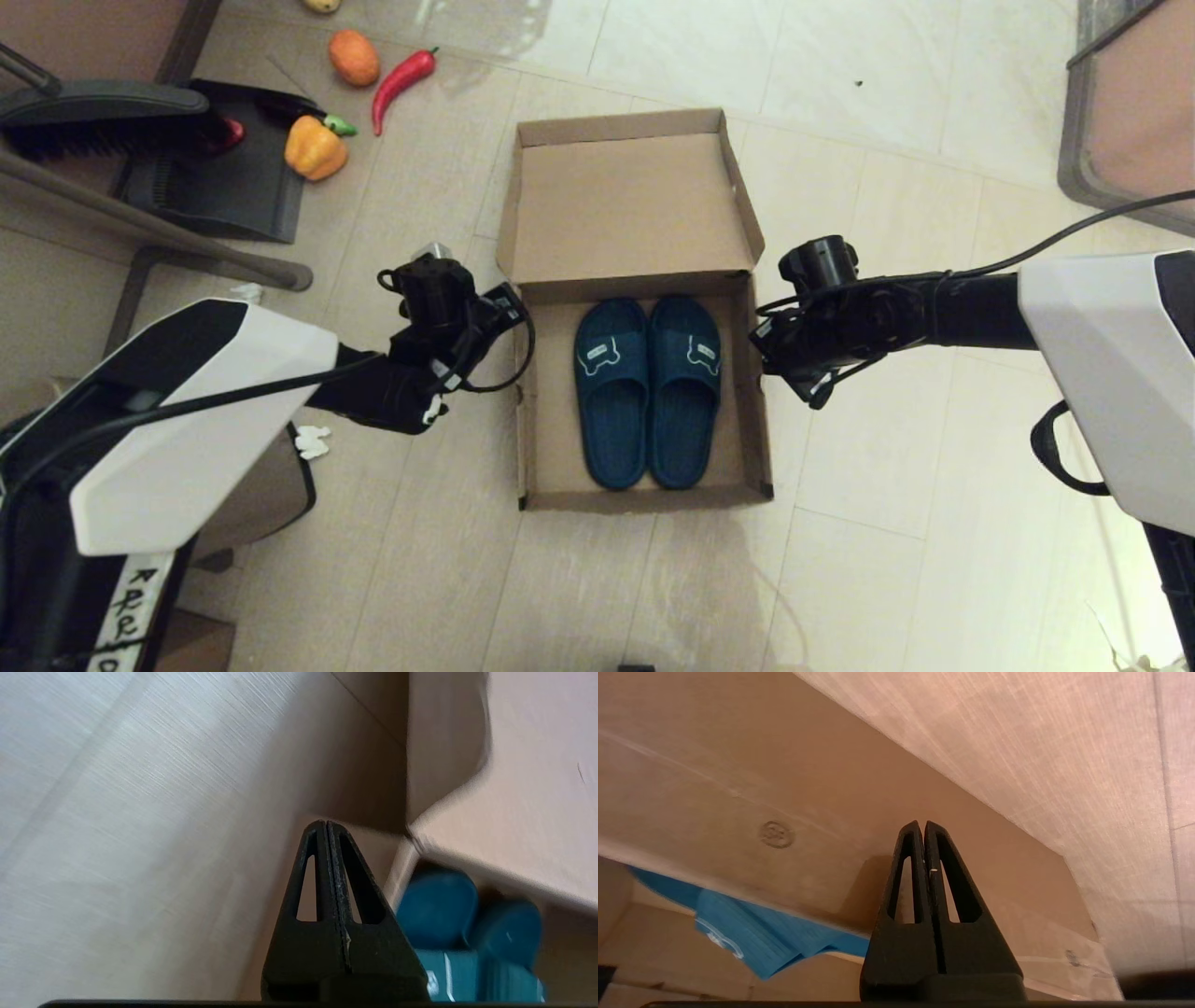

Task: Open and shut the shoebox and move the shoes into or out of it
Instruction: Close the shoe box

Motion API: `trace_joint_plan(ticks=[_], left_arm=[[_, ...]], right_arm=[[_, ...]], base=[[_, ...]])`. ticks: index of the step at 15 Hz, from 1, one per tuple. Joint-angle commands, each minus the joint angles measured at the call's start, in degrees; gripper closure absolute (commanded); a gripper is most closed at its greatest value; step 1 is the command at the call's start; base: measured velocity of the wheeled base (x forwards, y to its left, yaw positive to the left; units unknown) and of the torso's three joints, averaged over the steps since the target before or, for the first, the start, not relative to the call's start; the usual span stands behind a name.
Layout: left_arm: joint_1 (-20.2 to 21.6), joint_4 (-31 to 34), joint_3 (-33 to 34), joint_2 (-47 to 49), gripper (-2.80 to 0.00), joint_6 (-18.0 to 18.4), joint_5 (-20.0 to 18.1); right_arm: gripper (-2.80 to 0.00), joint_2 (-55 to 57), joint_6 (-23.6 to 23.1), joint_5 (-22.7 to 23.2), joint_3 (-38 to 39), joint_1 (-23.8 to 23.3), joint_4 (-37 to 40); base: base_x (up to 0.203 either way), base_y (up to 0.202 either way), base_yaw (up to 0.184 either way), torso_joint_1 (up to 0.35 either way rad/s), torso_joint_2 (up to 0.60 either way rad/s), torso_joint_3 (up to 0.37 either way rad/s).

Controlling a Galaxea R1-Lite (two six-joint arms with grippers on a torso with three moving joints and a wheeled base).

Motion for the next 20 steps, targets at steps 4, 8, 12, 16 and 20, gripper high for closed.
trace_joint_plan(ticks=[4,8,12,16,20], left_arm=[[1.67,-0.94,-1.51,0.22,0.00,-0.05,1.49],[1.68,-0.81,-4.50,4.11,0.00,-1.53,1.35],[0.11,-0.16,-6.55,7.16,0.00,-1.74,1.06],[-0.02,-0.45,-1.34,5.19,0.00,-2.67,1.68],[-0.07,-0.94,11.06,-0.24,0.00,-4.16,1.86]], right_arm=[[0.00,-0.08,-0.09,-0.12,-0.20,-0.32,-0.02],[0.00,0.63,-1.91,2.37,-1.87,-0.29,-1.67],[0.00,0.31,-2.56,3.25,0.39,0.76,-1.85],[0.00,-2.84,-2.42,3.08,9.39,2.01,-2.03],[0.00,-7.20,-2.21,2.78,19.42,2.86,-2.68]], base=[[0.000,0.000,0.000,0.000,0.00,0.000],[0.000,0.000,0.000,0.000,0.00,0.000],[0.000,0.000,0.000,0.000,0.00,0.000],[0.000,0.000,0.000,0.000,0.00,0.000],[0.000,0.000,0.000,0.000,0.00,0.000]])
